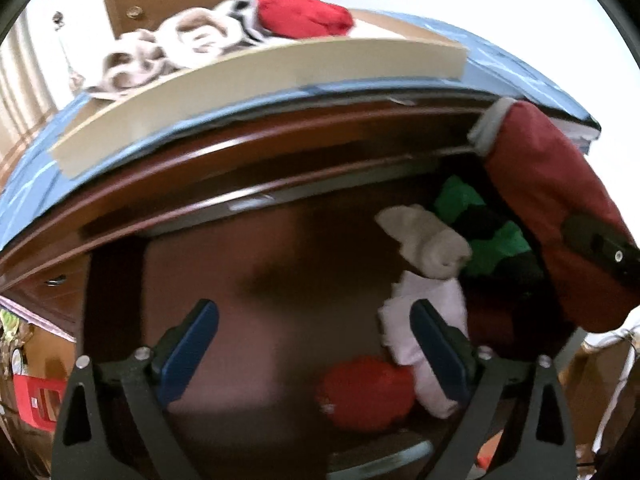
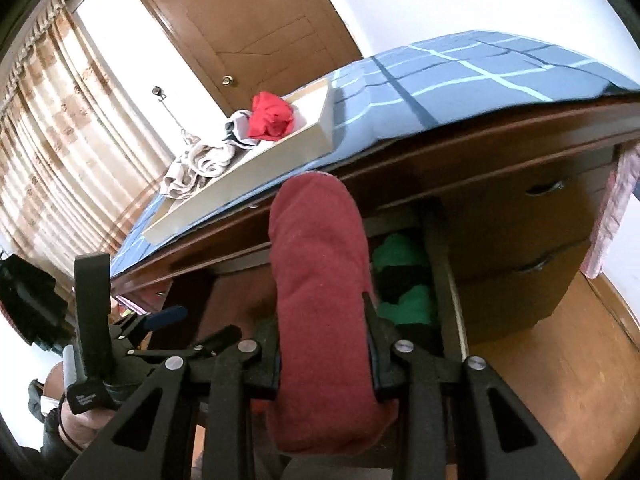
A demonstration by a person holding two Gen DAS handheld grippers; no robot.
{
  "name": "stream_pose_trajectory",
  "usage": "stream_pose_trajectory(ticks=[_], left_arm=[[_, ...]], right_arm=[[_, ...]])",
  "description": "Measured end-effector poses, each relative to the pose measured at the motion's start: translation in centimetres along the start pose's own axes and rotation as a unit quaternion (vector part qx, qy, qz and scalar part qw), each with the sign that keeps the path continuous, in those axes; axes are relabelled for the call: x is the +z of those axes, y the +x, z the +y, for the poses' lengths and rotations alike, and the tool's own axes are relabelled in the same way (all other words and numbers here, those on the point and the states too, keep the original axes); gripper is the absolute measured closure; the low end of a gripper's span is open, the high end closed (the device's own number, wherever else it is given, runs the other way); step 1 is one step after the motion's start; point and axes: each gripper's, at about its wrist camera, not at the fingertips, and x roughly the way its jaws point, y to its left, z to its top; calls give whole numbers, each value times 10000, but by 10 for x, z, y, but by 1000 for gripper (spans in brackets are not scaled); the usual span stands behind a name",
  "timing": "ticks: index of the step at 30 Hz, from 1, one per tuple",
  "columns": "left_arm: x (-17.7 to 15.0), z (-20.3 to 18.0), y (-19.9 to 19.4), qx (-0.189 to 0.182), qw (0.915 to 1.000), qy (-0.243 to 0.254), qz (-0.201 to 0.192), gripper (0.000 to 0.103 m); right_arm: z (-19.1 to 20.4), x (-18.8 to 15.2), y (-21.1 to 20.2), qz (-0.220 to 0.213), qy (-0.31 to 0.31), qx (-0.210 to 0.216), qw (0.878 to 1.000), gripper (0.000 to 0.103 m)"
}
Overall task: Take underwear out of drawer
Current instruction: 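Grasp the pale pink underwear with the left tool while the right tool holds the dark red item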
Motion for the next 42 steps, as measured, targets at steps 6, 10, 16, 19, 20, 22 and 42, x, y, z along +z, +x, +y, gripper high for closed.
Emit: stream_pose_trajectory(ticks=[6,10,16,19,20,22,42], left_arm=[[2,-23,22,-123,9977,163,646,11],[5,-50,40,-224,9912,493,1208,16],[2,-75,59,-540,9800,662,1795,16],[3,-77,72,-741,9715,323,2228,16],[3,-77,75,-787,9694,256,2313,16],[-1,-75,87,-1041,9573,-103,2694,18],[-30,-46,66,-1763,9547,-966,2195,84]], right_arm=[[-19,-4,-10,-61,166,-30,9998,70],[-24,-5,-10,-121,244,10,9996,70],[-31,-8,-21,-244,303,51,9992,70],[-34,-8,-21,-249,348,83,9990,70],[-36,-9,-22,-255,368,97,9990,70],[-37,-11,-25,-276,402,115,9987,70],[-45,-12,-33,-371,600,118,9974,70]])
